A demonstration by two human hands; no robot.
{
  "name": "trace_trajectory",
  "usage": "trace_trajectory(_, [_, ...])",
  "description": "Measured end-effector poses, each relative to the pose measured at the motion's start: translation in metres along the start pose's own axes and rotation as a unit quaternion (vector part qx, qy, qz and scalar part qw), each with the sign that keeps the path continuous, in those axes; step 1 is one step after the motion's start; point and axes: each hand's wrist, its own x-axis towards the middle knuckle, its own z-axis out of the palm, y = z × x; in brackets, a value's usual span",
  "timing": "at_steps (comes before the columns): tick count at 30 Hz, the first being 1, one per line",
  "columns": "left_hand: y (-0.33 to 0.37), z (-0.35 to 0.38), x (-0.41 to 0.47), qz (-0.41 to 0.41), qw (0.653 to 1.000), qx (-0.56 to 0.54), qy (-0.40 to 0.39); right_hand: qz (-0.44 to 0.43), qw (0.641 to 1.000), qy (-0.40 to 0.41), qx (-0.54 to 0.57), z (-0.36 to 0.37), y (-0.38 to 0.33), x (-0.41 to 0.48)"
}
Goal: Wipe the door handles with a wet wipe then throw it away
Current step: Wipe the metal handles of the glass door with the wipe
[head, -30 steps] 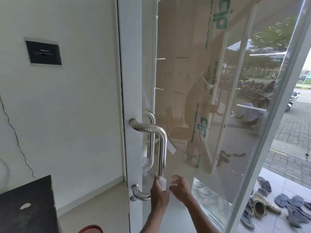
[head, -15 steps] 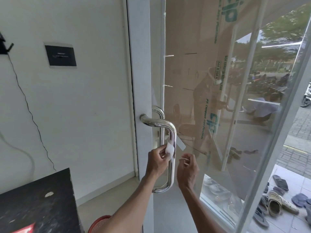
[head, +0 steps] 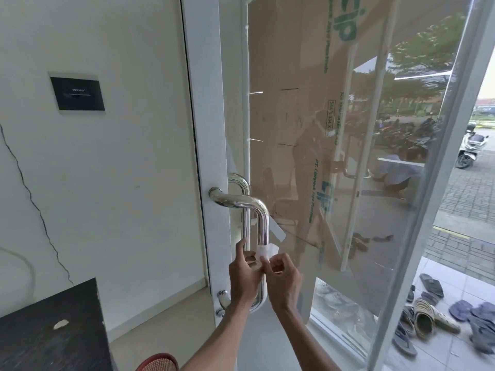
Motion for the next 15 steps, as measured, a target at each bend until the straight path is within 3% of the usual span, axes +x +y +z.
trace_trajectory(4, [0.000,-0.010,0.001,0.024,0.999,-0.014,-0.036,-0.016,1.000,-0.009,0.005,0.006,-0.008,0.006])
trace_trajectory(8, [0.001,-0.020,-0.008,0.043,0.996,0.023,-0.074,-0.044,0.998,0.041,-0.002,0.017,-0.008,0.002])
trace_trajectory(12, [-0.014,-0.035,-0.017,0.059,0.988,0.143,-0.017,-0.060,0.995,0.076,-0.023,0.026,0.008,-0.008])
trace_trajectory(15, [-0.028,-0.052,-0.018,0.106,0.967,0.224,0.064,-0.030,0.996,0.056,-0.063,0.029,0.036,-0.019])
